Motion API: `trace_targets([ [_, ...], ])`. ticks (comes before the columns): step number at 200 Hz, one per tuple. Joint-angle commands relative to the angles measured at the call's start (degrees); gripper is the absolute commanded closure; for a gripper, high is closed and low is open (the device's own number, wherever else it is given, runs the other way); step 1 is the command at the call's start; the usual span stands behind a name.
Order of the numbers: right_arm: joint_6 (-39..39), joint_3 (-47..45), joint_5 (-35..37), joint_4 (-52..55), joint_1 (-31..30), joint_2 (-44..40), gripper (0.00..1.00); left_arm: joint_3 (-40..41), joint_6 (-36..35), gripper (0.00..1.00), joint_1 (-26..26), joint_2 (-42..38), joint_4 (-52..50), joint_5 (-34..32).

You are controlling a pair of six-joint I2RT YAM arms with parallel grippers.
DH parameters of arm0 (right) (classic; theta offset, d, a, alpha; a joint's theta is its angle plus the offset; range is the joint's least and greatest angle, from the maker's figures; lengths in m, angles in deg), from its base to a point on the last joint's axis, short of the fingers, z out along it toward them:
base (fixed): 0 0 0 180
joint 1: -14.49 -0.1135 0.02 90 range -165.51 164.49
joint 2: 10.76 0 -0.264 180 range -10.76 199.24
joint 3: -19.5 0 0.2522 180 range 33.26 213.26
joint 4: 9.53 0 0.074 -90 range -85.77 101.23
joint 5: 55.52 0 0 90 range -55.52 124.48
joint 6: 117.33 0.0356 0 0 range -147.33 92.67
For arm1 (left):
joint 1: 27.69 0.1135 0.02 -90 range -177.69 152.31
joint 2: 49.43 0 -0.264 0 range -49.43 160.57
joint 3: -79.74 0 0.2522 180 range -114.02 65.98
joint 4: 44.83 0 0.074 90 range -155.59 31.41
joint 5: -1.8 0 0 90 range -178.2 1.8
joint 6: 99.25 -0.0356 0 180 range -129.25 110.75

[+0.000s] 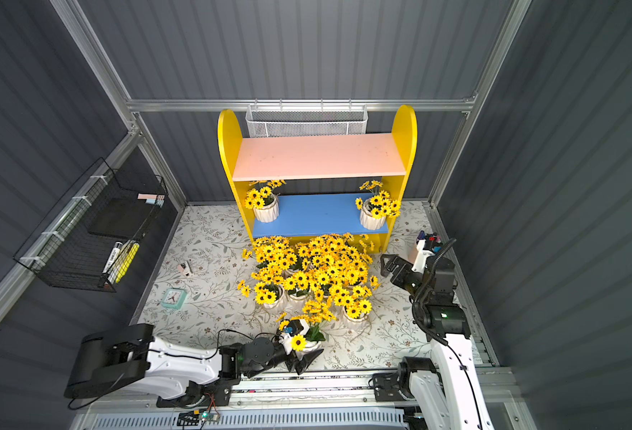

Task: Take the sunflower pots off the shelves
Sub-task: Place the sunflower pot at the center of the board.

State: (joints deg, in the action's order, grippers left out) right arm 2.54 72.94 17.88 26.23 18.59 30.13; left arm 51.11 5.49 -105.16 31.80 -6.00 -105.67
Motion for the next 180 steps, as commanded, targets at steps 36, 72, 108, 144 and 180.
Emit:
trace_targets([
  [36,-0.7,0.2,1.2,-0.1,0.2,1.8,0.01,-3.0,-6.7,1.00,-0.4,12.8,25.9,-5.8],
  [72,-0.8,-0.7,1.4,-1.5,0.2,1.9,0.01,-4.9,-8.9,1.00,-0.3,24.0,37.3,-8.9],
  [108,-1.0,-0.7,1.5,-1.5,0.1,1.9,0.01,-7.9,-6.9,1.00,2.8,31.6,42.8,-6.5],
  [144,-0.9,-0.7,1.1,-1.6,0.2,1.9,0.01,-10.4,-5.0,1.00,5.8,35.2,42.4,-4.1],
  [180,-0.9,-0.8,1.0,-1.5,0.2,1.6,0.01,-12.7,-3.6,1.00,6.5,36.7,40.8,-4.1],
])
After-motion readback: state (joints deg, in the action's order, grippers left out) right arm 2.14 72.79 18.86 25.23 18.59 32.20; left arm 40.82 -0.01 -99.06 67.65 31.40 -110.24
